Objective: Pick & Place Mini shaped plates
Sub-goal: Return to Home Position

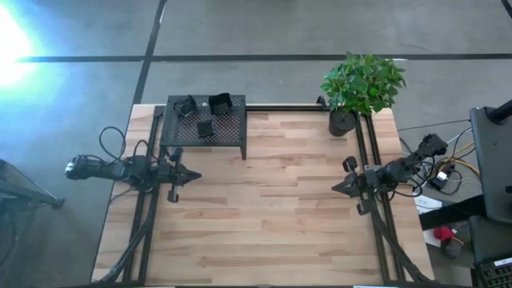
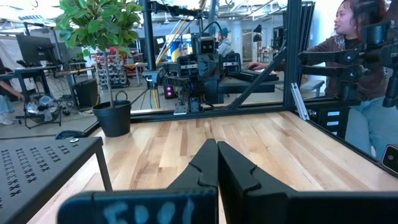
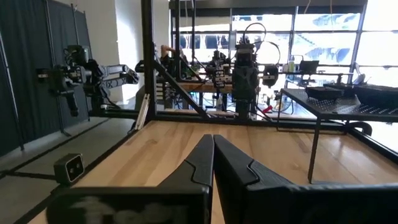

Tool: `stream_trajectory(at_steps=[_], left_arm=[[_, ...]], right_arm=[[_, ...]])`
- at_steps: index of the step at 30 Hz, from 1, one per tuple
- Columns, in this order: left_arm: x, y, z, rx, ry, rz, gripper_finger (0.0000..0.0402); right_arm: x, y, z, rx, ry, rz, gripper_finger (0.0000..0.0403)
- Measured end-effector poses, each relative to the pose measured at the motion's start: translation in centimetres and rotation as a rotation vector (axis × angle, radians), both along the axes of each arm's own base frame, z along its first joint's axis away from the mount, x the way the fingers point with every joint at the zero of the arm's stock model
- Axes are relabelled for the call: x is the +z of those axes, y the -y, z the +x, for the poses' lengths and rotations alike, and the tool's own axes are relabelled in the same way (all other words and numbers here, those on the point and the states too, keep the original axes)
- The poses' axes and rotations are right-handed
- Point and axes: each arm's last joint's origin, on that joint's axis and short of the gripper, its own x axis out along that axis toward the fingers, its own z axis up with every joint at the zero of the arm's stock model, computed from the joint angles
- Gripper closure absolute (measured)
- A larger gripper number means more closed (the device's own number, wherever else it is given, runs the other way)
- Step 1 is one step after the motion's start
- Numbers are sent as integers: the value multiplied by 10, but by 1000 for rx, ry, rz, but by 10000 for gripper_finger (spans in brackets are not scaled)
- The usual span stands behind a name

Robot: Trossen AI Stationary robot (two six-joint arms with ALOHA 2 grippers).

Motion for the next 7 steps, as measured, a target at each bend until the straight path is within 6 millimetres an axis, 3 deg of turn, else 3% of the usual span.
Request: stream_trajectory(at_steps=[7], left_arm=[[0, 0, 0, 0, 0, 0, 402]], right_arm=[[0, 0, 0, 1, -1, 8, 394]])
